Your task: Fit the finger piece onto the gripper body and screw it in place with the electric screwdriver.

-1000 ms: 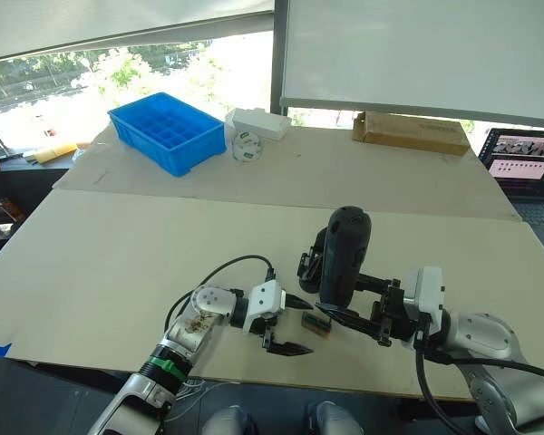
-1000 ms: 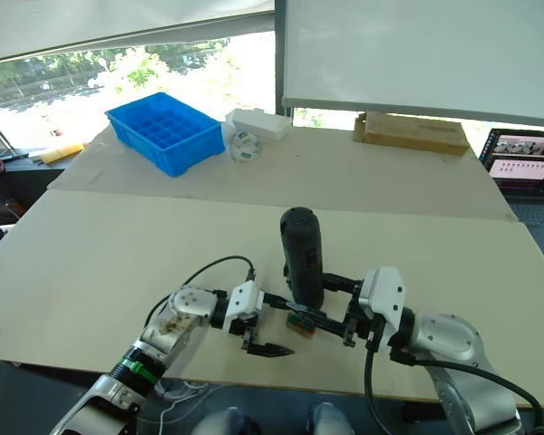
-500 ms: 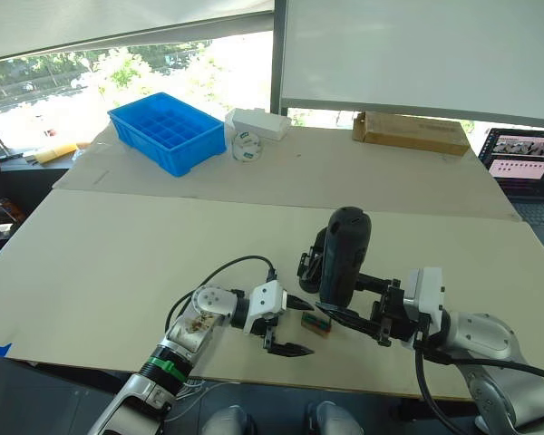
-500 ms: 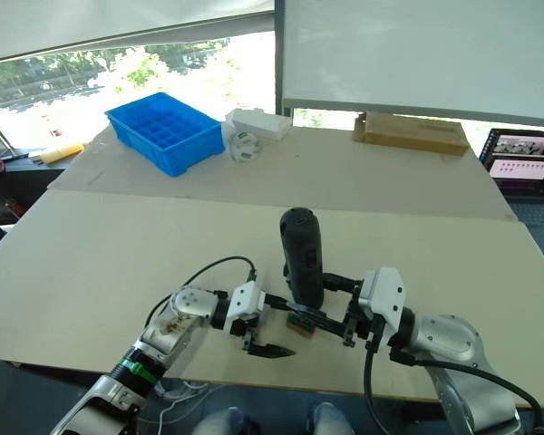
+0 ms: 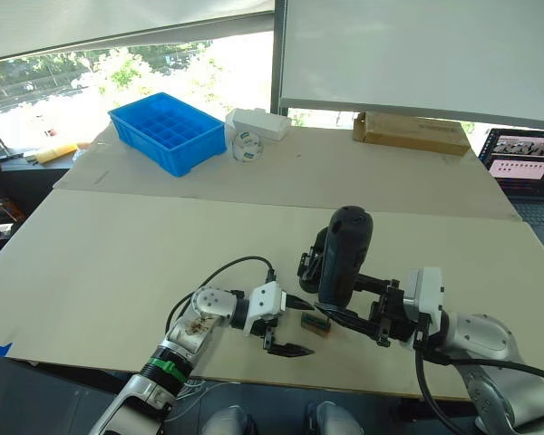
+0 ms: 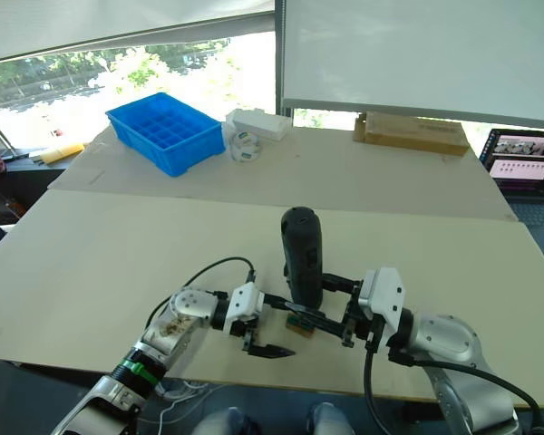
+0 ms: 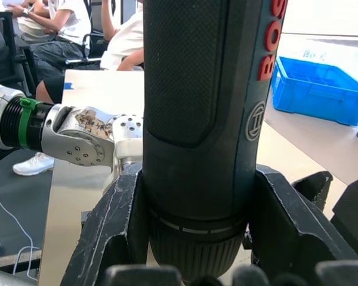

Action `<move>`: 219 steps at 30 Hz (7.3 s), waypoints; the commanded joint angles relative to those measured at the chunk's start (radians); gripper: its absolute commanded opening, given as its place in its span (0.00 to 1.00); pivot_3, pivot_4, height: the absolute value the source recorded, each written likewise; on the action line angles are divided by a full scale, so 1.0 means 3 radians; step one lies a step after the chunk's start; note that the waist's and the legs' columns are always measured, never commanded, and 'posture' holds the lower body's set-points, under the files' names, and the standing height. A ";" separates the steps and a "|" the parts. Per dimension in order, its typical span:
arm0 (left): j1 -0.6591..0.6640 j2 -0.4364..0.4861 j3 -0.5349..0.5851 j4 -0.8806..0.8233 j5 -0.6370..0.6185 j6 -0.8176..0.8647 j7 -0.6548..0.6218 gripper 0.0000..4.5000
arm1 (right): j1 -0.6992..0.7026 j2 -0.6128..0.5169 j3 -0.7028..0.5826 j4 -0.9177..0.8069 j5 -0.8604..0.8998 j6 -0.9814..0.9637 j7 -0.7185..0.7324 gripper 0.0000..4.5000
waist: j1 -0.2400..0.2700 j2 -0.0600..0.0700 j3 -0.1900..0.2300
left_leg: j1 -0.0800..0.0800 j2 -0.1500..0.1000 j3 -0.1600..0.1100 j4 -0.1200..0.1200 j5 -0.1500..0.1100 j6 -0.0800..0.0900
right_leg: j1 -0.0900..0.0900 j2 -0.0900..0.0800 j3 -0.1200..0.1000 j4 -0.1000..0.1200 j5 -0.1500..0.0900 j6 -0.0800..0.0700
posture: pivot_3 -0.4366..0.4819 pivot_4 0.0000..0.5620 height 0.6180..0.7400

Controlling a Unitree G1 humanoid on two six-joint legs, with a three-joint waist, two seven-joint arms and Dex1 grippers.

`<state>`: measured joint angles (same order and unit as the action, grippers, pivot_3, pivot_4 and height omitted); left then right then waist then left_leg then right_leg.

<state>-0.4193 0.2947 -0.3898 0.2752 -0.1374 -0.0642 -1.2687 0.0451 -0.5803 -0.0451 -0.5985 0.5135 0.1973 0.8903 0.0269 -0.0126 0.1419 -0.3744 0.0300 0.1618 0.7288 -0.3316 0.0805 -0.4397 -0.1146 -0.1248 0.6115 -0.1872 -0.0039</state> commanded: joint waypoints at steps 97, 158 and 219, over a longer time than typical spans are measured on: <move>-0.0043 0.0534 0.1109 -0.0450 -0.0932 0.0613 0.0178 1.00 | -0.2034 0.0108 -0.0039 0.0687 0.0706 0.0903 -0.0554 0.43 | -0.0114 0.0027 0.0020 | -0.0001 0.0000 0.0025 -0.0010 0.0013 -0.0025 | -0.0014 0.0034 -0.0002 0.0008 0.0002 0.0001 | 0.48 0.27 1.00; -0.0056 0.0445 0.0904 -0.0508 -0.0840 0.0700 0.0149 1.00 | -0.1981 0.0200 -0.0019 0.0535 0.0746 0.1162 -0.0531 0.43 | -0.0131 0.0030 0.0022 | 0.0000 0.0000 0.0027 -0.0010 0.0013 -0.0026 | -0.0017 0.0034 0.0000 0.0012 0.0002 0.0000 | 0.48 0.27 1.00; -0.0041 0.0384 0.0784 -0.0453 -0.0712 0.0664 0.0271 1.00 | -0.1907 0.0285 0.0026 0.0554 0.0484 0.1084 -0.0403 0.43 | -0.0132 0.0030 0.0022 | 0.0000 0.0000 0.0028 -0.0010 0.0014 -0.0026 | -0.0017 0.0034 0.0000 0.0013 0.0002 0.0000 | 0.48 0.27 1.00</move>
<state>-0.4213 0.4160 -0.1473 0.1397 -0.3641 0.1512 -1.1961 -0.5152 -0.4977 -0.0158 -0.3846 0.6489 0.5603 0.7635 -0.0126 -0.0036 0.1484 -0.3744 0.0298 0.1701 0.7257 -0.3275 0.0727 -0.4446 -0.1043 -0.1248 0.6152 -0.1866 -0.0039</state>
